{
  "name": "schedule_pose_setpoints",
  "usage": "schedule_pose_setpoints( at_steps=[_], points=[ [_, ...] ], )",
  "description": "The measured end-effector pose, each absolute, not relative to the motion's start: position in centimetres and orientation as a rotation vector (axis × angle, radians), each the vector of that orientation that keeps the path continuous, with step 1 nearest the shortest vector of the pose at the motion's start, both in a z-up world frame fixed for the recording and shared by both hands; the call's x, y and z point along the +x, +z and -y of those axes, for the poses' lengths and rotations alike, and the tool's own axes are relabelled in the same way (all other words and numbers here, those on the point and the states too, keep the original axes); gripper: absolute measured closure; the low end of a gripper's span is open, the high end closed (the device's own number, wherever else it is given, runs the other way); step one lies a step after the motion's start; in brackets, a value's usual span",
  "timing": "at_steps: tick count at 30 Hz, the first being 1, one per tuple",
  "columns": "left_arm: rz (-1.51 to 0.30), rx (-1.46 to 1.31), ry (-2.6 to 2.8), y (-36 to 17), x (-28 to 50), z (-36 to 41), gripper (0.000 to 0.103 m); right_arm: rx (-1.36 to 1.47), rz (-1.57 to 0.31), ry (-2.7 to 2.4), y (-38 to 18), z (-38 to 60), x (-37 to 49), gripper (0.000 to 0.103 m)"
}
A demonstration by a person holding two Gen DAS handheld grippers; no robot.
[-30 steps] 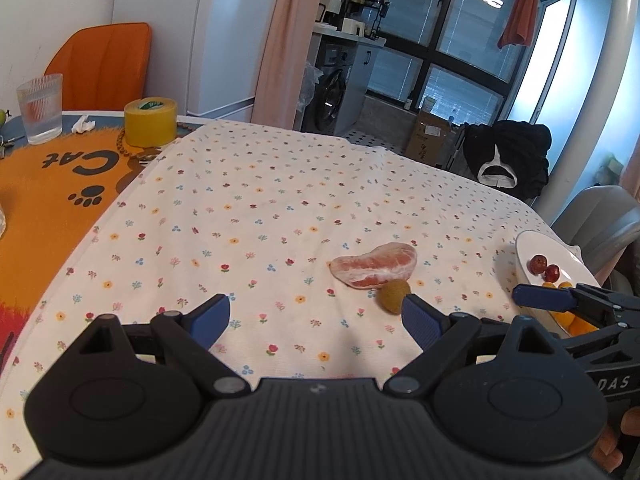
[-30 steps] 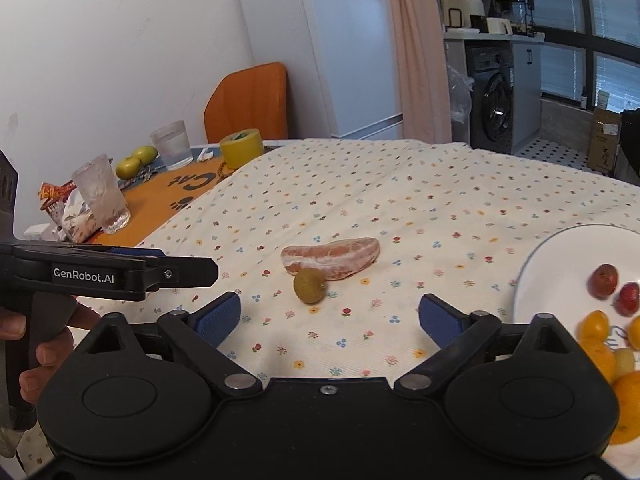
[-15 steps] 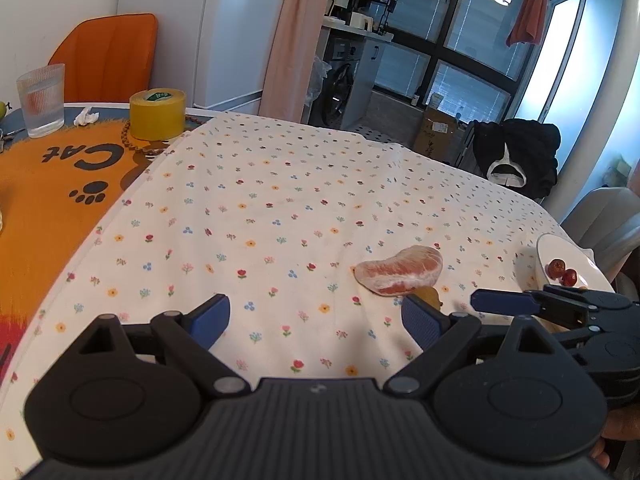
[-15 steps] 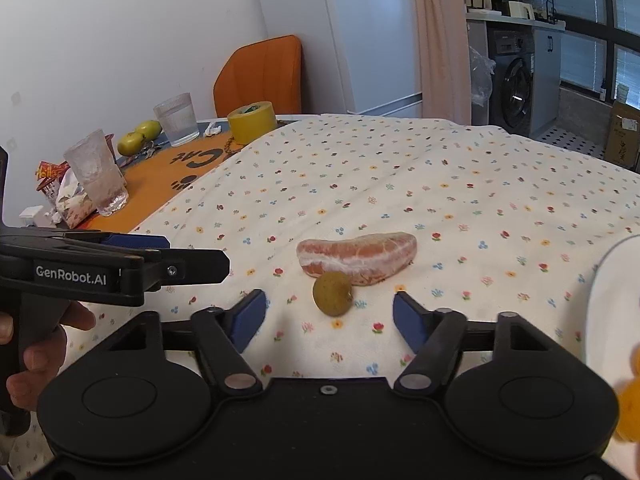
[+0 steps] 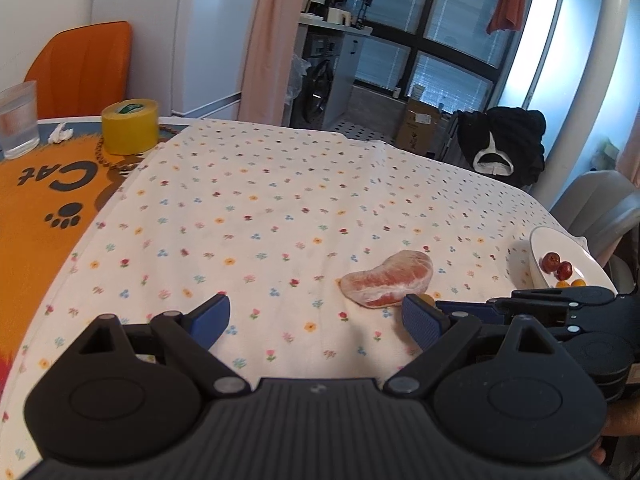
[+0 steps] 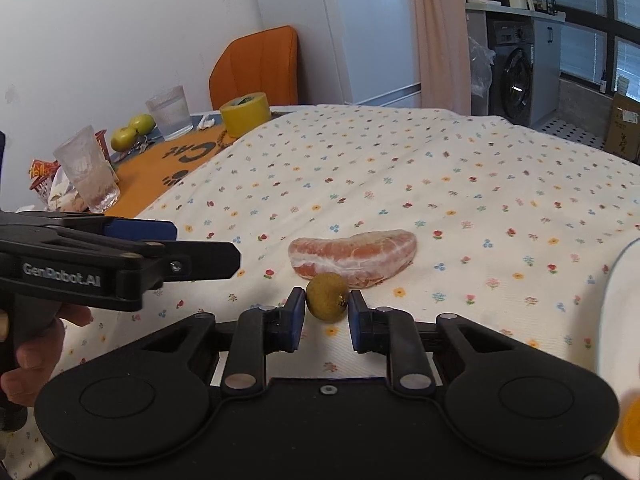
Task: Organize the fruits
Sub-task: 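Close the right tool on the brown kiwi, then grasp the peeled pomelo segment with the left tool while the right holds the kiwi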
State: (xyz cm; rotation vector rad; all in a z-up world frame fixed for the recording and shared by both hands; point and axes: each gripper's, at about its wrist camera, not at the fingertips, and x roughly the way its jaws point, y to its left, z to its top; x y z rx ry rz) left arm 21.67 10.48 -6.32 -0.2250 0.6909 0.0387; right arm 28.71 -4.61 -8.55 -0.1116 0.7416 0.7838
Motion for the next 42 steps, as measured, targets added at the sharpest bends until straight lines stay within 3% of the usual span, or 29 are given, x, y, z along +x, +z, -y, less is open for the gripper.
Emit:
schedule_pose_setpoints(
  at_steps=[16, 42],
  points=[
    [-0.693, -0.143, -0.044, -6.8, 24.9, -6.5, 0.014, -0.068, -0.686, 0.695, -6.9, 9.6, 28.9, 0.082],
    [-0.747, -0.072, -0.098, -8.8, 29.6, -4.1, 0.033, -0.017, -0.667, 0.639, -6.7, 12.9, 29.1, 0.082]
  ],
)
